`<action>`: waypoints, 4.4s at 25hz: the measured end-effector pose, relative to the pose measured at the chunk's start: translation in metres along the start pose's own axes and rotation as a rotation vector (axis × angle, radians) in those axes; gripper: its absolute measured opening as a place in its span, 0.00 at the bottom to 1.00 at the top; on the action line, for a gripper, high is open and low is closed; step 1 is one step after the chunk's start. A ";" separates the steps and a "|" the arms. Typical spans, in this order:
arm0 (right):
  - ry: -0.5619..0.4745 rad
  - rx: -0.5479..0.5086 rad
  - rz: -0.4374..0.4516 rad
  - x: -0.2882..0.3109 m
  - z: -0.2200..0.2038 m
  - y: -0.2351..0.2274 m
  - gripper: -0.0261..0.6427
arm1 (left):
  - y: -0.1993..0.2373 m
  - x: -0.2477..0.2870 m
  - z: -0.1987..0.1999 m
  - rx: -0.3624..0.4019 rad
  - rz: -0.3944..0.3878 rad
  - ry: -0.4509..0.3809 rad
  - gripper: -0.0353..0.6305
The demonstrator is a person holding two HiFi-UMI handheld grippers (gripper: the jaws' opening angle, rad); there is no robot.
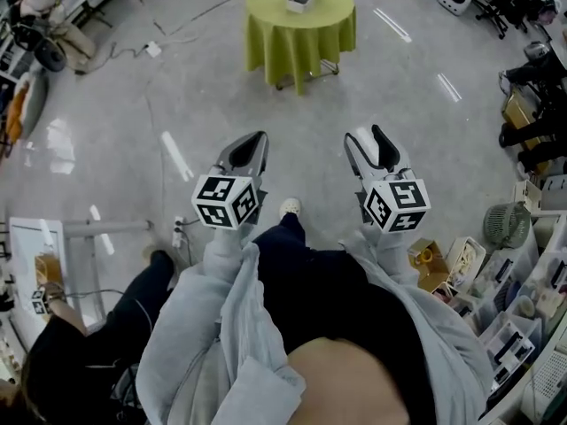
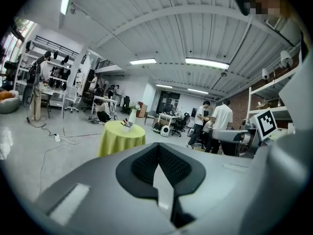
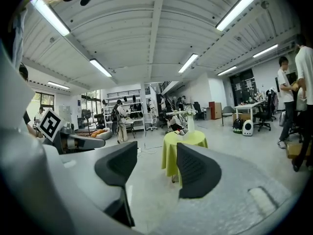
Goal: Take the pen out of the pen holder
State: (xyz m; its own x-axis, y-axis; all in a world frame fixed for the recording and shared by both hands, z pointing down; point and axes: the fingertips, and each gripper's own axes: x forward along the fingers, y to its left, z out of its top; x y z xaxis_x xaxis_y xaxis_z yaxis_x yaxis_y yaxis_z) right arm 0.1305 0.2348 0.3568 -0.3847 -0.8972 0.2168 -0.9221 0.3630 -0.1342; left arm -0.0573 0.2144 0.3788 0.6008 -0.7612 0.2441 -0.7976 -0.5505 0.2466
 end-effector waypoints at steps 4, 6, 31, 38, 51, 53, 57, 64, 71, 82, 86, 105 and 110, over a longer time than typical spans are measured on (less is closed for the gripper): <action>-0.030 -0.007 -0.026 0.036 0.017 -0.004 0.42 | 0.032 0.023 0.020 0.013 -0.010 -0.011 0.08; -0.042 -0.009 -0.042 0.050 0.022 -0.006 0.41 | 0.046 0.033 0.029 0.017 -0.018 -0.016 0.08; 0.075 0.015 0.041 0.171 0.002 -0.004 0.41 | 0.137 0.074 0.016 -0.072 0.054 0.051 0.08; 0.062 -0.004 0.066 0.229 0.030 -0.030 0.41 | 0.172 0.120 0.052 -0.062 0.076 0.021 0.08; 0.065 -0.049 0.122 0.351 0.086 -0.103 0.40 | 0.227 0.237 0.122 -0.049 0.122 -0.026 0.08; 0.069 -0.057 0.132 0.364 0.090 -0.111 0.40 | 0.229 0.250 0.126 -0.049 0.125 -0.025 0.08; 0.071 -0.056 0.144 0.389 0.096 -0.127 0.40 | 0.238 0.273 0.130 -0.051 0.138 -0.020 0.08; 0.082 -0.064 0.174 0.422 0.092 -0.146 0.40 | 0.254 0.301 0.133 -0.064 0.173 -0.038 0.08; 0.139 -0.072 0.198 0.436 0.072 -0.148 0.40 | 0.256 0.302 0.110 -0.107 0.197 0.009 0.08; 0.189 -0.077 0.196 0.469 0.063 -0.152 0.40 | 0.288 0.316 0.112 -0.117 0.237 0.047 0.08; 0.224 -0.117 0.185 0.492 0.058 -0.158 0.40 | 0.304 0.340 0.117 -0.120 0.221 0.056 0.08; 0.380 -0.321 0.231 0.625 0.026 -0.182 0.39 | 0.392 0.445 0.119 -0.175 0.229 0.132 0.08; 0.411 -0.384 0.272 0.655 0.015 -0.180 0.39 | 0.410 0.454 0.106 -0.205 0.253 0.162 0.08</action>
State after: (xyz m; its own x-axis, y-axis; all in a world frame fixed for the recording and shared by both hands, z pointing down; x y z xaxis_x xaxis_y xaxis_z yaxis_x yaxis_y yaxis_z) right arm 0.0452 -0.4223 0.5090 -0.5220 -0.6176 0.5883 -0.7087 0.6978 0.1037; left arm -0.1178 -0.3931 0.4913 0.3996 -0.7910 0.4632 -0.9047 -0.2589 0.3384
